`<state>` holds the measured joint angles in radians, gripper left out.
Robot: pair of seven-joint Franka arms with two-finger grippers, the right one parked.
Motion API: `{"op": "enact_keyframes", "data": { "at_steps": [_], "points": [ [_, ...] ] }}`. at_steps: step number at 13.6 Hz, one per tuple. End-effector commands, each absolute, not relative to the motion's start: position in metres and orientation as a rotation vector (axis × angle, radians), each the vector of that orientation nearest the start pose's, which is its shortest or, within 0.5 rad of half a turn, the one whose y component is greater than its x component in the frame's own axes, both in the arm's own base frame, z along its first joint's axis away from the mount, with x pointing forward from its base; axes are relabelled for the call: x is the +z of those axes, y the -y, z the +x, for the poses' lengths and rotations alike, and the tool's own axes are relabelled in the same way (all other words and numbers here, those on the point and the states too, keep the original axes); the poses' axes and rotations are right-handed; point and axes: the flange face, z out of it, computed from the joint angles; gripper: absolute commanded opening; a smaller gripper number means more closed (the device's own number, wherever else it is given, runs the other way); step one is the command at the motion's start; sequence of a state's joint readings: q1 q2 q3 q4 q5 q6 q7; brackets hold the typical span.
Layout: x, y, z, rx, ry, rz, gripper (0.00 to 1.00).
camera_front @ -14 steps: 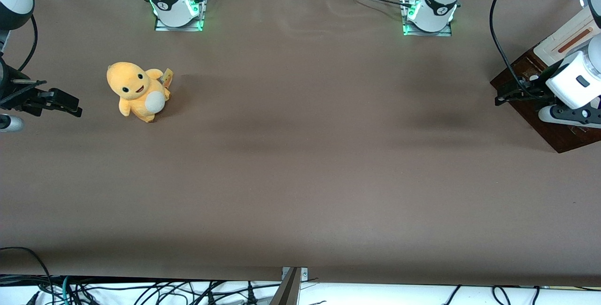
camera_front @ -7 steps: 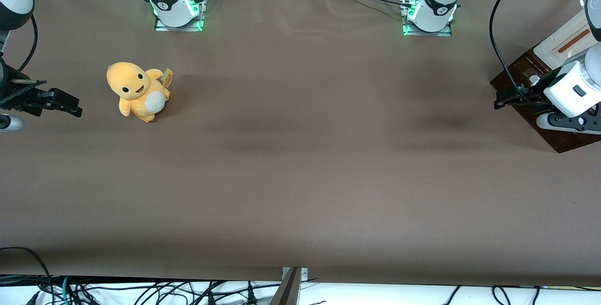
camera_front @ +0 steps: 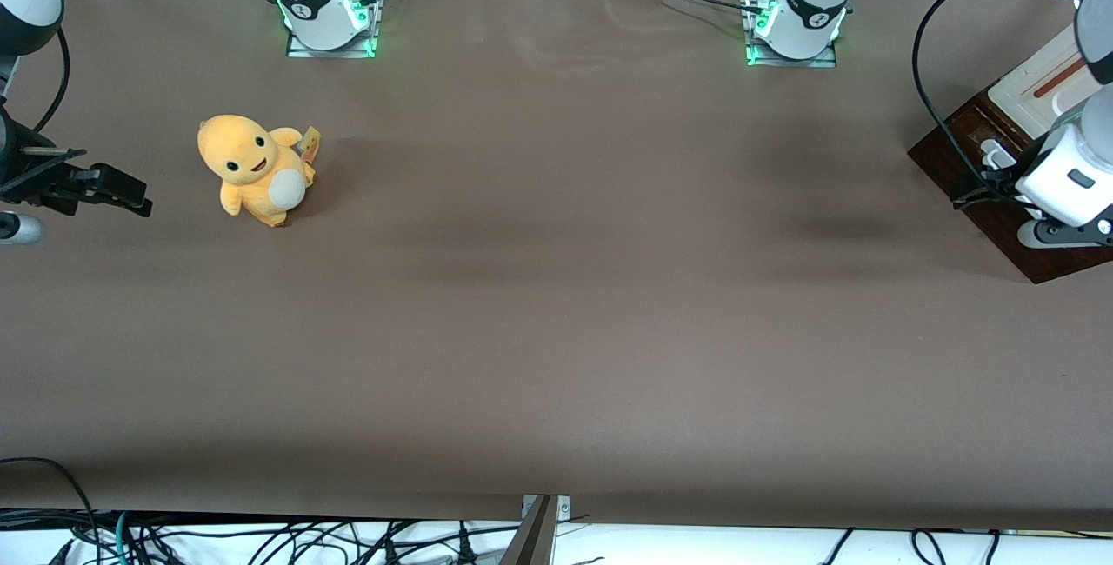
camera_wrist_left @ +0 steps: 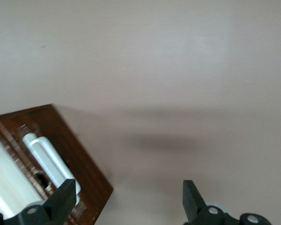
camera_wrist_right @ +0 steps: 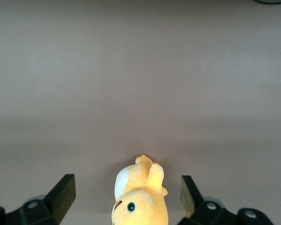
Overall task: Open lower drawer with left arm only
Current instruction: 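Lower the open left gripper to the lower drawer's white bar handle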
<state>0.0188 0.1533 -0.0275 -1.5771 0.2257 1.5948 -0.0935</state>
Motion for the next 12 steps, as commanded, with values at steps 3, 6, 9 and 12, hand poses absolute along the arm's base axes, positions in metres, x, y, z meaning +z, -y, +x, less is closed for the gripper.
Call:
{"op": "enact_keyframes", "data": {
  "at_steps": [3,6,9,12],
  "points": [
    [0.503,-0.016,0.604,0.304,0.27,-2.726,1.0],
    [0.46,-0.017,0.603,0.45,0.29,-2.511,1.0],
    [0.4,-0.014,0.601,0.641,0.261,-2.308,1.0],
    [0.343,-0.027,0.601,0.709,0.306,-2.109,1.0]
  ]
}}
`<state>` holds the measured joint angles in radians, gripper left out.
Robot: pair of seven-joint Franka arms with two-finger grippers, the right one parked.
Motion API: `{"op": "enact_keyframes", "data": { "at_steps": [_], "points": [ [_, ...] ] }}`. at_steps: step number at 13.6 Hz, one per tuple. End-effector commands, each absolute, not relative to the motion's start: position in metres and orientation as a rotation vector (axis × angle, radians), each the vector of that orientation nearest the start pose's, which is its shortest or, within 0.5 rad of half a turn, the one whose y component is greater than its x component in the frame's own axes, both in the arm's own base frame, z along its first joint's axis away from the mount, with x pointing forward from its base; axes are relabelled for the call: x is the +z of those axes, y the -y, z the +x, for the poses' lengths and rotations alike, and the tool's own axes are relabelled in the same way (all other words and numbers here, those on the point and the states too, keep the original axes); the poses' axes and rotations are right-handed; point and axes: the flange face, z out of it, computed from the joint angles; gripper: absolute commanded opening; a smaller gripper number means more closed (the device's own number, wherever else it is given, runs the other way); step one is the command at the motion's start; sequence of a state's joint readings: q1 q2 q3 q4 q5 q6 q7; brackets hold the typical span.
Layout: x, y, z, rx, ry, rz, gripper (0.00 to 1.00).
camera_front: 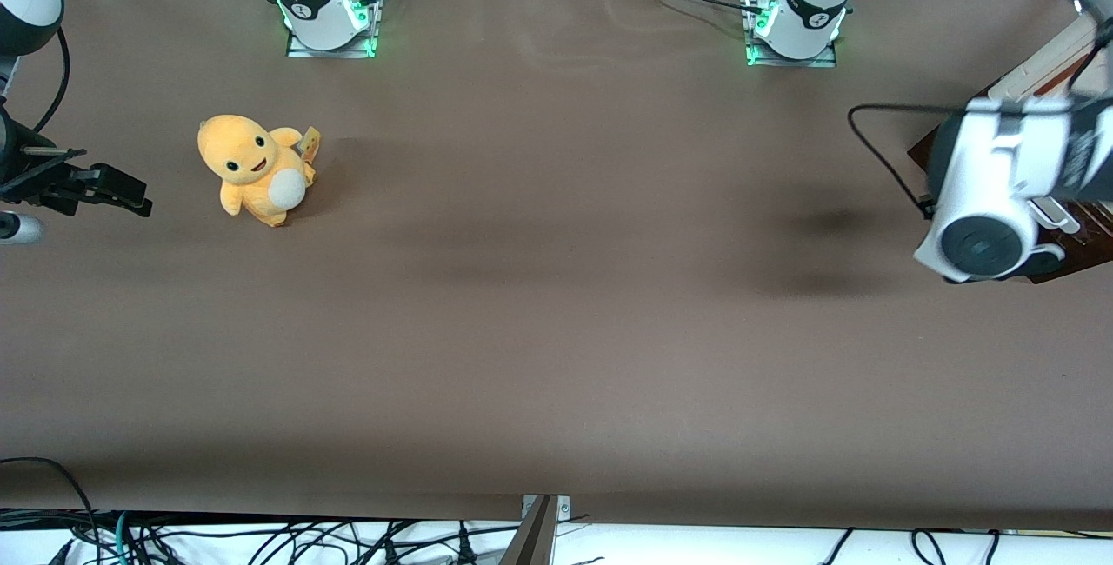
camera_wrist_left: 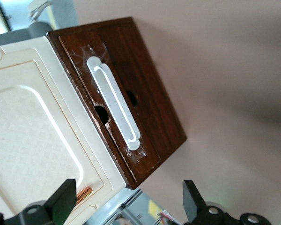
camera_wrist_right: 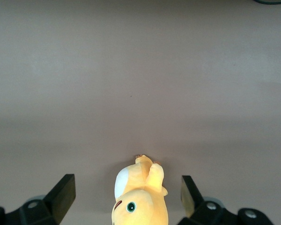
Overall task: Open lower drawer with left arm only
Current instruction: 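Lower the open left gripper to the lower drawer's white bar handle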
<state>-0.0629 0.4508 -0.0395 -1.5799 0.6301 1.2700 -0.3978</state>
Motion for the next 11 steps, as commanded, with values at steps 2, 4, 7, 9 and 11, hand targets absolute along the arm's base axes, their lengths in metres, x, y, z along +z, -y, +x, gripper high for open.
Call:
{"op": "enact_keyframes", "data": {
  "at_steps": [2,4,7,9,11],
  "points": [
    [0.309,-0.032,0.597,0.711,0.382,-1.951,1.0],
    [0.283,-0.041,0.594,0.697,0.419,-1.877,1.0],
    [0.241,-0.062,0.582,0.682,0.446,-1.734,1.0],
    [0.224,-0.073,0.569,0.627,0.459,-1.661,1.0],
    [0.21,-0.095,0.563,0.621,0.453,-1.683,1.0]
  ]
}}
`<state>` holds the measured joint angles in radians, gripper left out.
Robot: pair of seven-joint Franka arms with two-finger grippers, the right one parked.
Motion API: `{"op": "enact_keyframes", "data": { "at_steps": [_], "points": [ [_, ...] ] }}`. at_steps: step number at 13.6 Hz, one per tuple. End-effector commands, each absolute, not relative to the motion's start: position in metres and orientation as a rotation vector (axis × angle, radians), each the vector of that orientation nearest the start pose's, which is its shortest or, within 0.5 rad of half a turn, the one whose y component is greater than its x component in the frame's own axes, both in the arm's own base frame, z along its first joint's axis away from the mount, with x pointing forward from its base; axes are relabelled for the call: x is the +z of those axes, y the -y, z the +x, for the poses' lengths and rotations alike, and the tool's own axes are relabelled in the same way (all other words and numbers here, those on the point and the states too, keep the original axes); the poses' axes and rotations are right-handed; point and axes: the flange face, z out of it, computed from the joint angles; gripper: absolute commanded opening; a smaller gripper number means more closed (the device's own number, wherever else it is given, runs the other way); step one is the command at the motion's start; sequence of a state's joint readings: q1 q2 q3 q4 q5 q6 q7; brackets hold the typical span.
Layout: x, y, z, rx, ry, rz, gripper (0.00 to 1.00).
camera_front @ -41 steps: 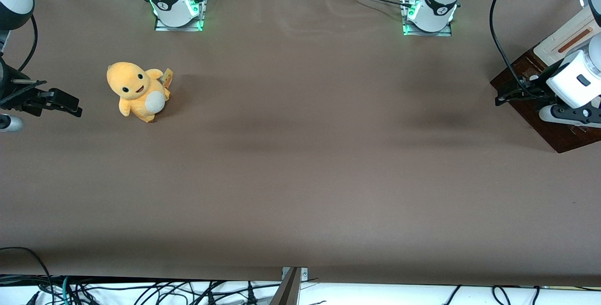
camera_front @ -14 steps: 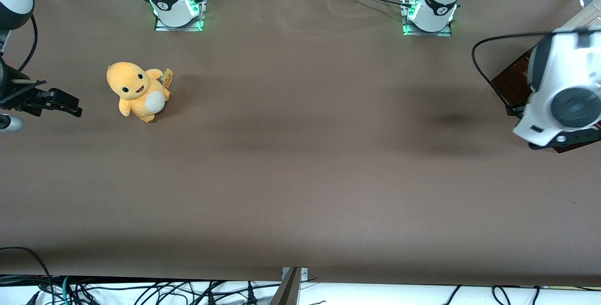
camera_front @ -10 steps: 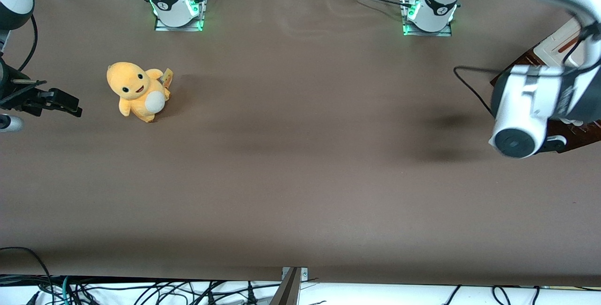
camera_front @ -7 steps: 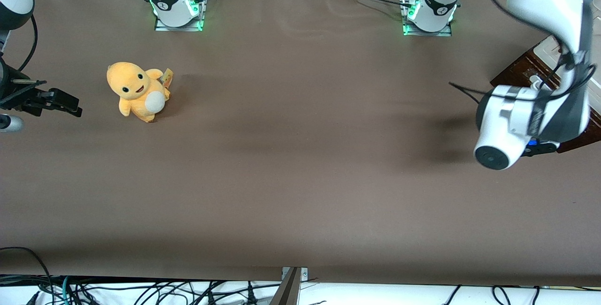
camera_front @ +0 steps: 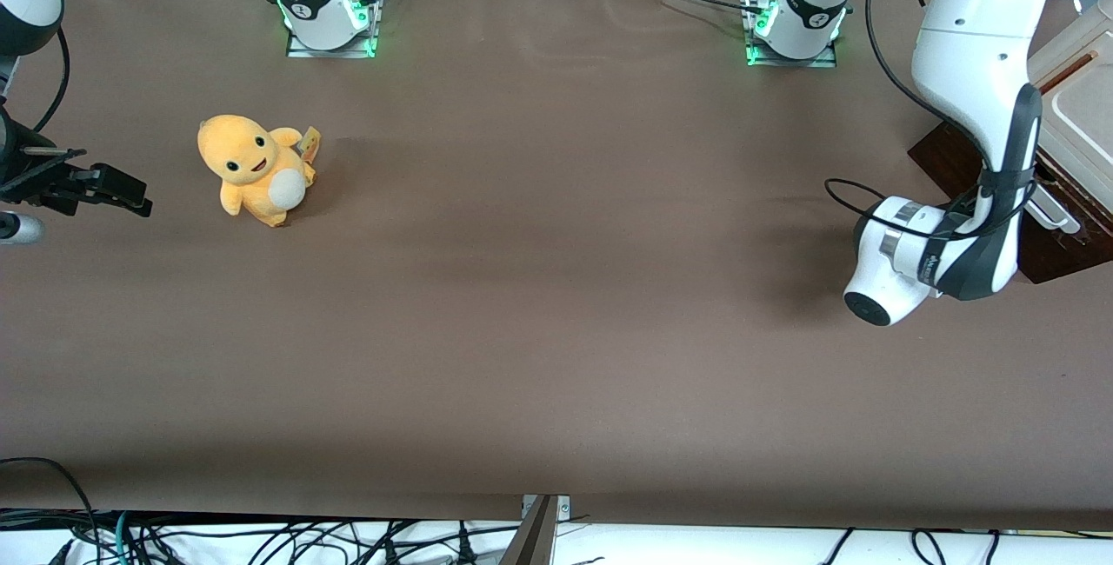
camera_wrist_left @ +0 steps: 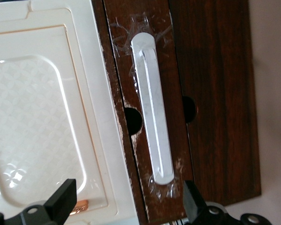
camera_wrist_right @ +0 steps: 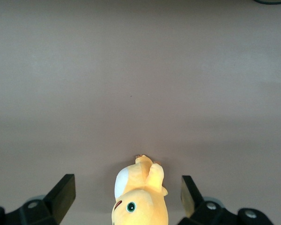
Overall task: Open lower drawer with left arm only
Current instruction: 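Lower the open left gripper to the lower drawer's white bar handle, then close the left gripper around the white bar handle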
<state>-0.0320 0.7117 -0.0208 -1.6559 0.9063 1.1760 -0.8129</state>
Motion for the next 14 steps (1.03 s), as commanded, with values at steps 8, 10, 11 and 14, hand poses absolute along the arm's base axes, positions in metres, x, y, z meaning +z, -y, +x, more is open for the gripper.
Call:
{"op": "enact_keyframes", "data": {
  "at_steps": [8,10,11,14],
  "points": [
    [0.181,-0.125,0.543,0.501,0.464,-1.633,0.93],
    [0.181,-0.126,0.542,0.505,0.465,-1.632,0.91],
    [0.18,-0.129,0.54,0.511,0.466,-1.63,0.89],
    [0.18,-0.135,0.54,0.506,0.47,-1.635,0.73]
  ]
}}
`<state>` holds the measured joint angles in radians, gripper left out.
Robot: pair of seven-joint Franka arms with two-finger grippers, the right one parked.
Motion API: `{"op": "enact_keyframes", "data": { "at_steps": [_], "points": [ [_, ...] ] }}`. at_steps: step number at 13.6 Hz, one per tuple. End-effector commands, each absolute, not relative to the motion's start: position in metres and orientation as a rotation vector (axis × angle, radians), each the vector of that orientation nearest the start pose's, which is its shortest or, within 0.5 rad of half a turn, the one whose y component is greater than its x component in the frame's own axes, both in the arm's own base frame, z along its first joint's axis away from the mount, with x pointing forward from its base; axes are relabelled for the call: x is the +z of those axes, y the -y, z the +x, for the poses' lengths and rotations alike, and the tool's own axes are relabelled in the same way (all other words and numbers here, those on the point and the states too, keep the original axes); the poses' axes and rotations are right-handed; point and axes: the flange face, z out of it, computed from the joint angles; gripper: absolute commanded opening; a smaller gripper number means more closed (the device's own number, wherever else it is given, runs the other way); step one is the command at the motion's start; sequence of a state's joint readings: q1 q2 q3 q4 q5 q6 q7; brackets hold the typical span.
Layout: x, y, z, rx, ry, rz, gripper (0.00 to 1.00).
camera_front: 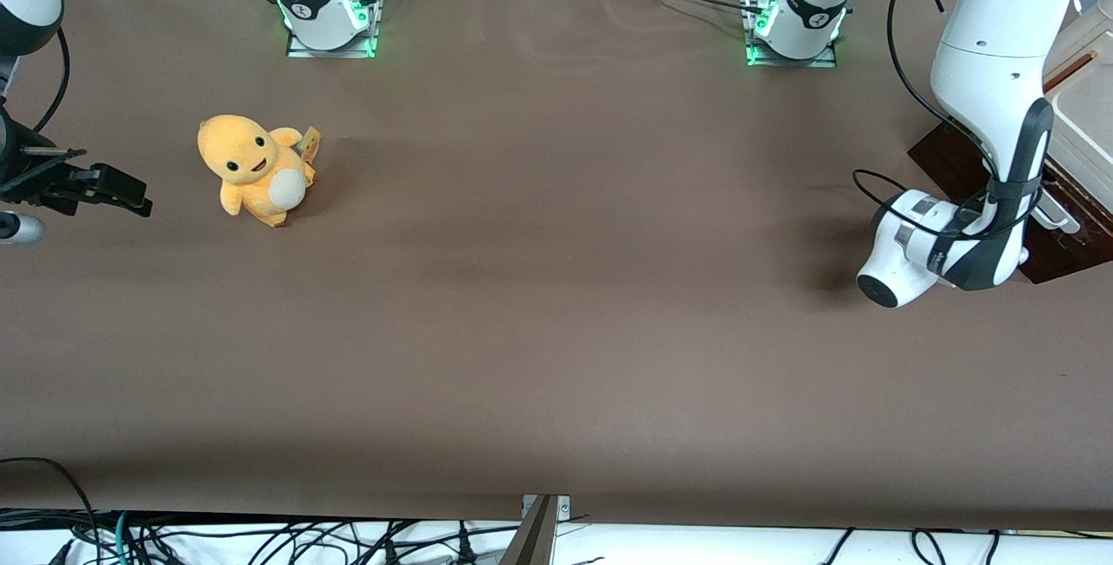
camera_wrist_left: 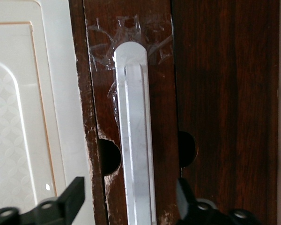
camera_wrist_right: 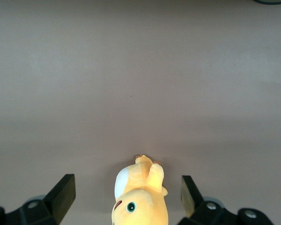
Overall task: Open lower drawer with left arm only
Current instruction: 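Close the left gripper around the white bar handle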
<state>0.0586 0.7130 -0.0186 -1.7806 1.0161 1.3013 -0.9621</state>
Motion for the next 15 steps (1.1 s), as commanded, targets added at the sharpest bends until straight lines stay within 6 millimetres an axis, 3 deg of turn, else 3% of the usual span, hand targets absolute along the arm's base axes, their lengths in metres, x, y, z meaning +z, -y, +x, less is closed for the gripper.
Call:
{"op": "enact_keyframes", "data": {
  "at_steps": [1,9,15],
  "points": [
    [0.181,-0.134,0.542,0.501,0.472,-1.637,0.68],
    [0.179,-0.146,0.542,0.486,0.467,-1.64,0.68],
    [0.178,-0.144,0.542,0.491,0.469,-1.646,0.31]
  ]
}}
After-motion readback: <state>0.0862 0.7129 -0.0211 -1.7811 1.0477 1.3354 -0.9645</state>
